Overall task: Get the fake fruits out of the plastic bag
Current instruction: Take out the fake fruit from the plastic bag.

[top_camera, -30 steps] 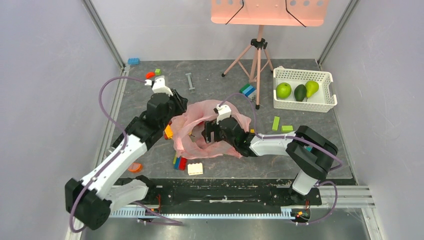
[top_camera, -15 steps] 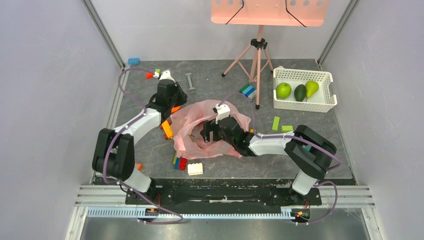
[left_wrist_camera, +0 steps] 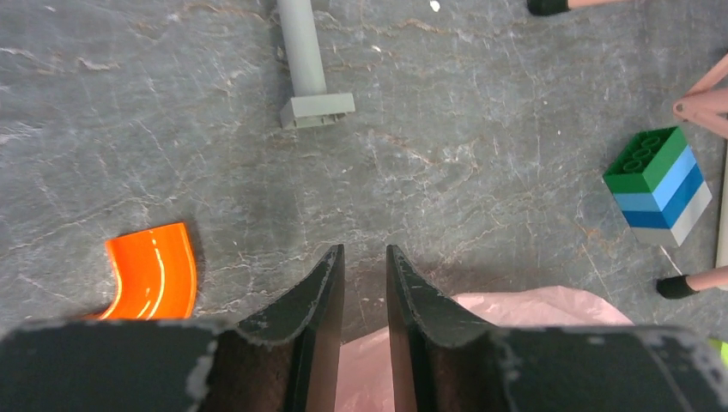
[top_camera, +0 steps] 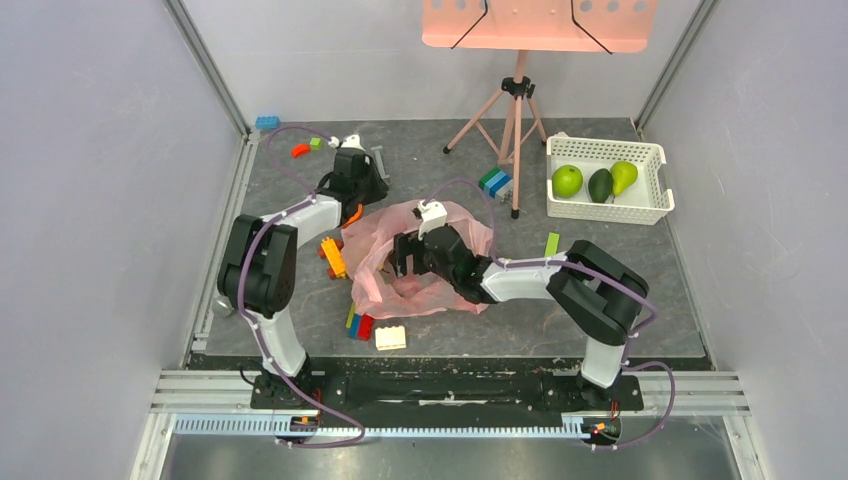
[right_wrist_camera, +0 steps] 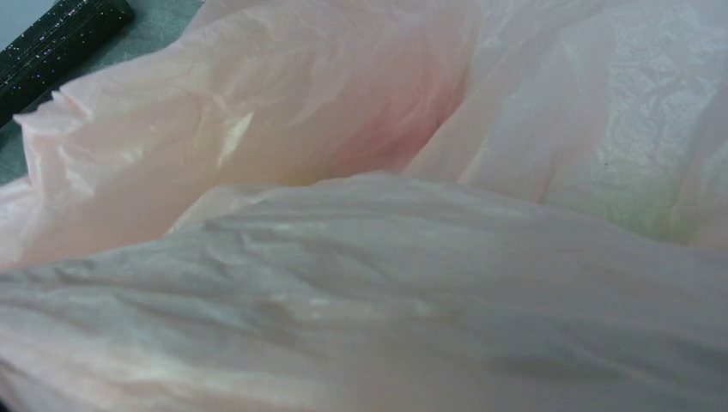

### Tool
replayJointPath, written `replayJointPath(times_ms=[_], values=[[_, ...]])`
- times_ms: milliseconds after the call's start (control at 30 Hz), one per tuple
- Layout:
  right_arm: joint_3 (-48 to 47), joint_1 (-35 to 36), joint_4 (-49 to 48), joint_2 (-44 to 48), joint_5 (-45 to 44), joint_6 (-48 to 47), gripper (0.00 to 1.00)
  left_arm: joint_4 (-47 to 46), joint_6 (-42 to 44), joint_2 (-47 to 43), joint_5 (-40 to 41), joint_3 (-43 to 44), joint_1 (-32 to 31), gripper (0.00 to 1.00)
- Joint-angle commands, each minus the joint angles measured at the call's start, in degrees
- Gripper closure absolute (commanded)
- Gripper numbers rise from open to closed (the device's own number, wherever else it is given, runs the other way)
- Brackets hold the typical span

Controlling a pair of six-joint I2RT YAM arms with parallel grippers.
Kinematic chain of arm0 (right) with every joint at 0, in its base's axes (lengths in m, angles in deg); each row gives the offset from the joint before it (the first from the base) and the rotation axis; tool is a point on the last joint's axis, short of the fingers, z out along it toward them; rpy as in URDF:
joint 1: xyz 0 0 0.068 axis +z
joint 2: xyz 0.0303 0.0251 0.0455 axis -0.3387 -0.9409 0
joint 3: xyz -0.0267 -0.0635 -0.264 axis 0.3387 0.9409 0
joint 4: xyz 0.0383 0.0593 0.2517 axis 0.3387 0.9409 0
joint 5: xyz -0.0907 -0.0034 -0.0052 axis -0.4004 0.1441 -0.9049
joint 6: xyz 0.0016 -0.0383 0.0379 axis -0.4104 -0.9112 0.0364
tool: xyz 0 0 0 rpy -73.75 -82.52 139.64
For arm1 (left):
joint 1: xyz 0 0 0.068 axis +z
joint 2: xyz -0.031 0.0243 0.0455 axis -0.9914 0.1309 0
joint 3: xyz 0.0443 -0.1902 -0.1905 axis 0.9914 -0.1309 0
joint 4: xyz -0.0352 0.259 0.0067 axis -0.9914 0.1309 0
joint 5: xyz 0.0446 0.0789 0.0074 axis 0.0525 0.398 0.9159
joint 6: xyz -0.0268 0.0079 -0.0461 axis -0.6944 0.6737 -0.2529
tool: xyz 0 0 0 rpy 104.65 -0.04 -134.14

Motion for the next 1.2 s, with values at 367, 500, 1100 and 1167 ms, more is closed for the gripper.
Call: replayJointPath(times_ms=[367,500,1100,1167], values=[[-6.0,-5.2,-5.3,-7.7,6.7,4.5,0.11,-5.4,0.7,0.3,-3.8,-4.9,-1.7,0.71],[-7.1,-5.3,-5.0,-8.1,6.7,4.1,0.11,-6.0,0.1,-0.8,-3.9,-7.7,-1.9,0.71],[-10.4,-5.3,-6.9,-12.5,11.4,4.3,0.04,-9.5,-1.2,-0.9,-9.0,-12.4,-3.3,0.75],[-10.5,-5.4,-7.2,-12.6,11.2,4.3,0.03,-9.6,-1.2,-0.8,-9.5,-12.5,-3.5,0.76]])
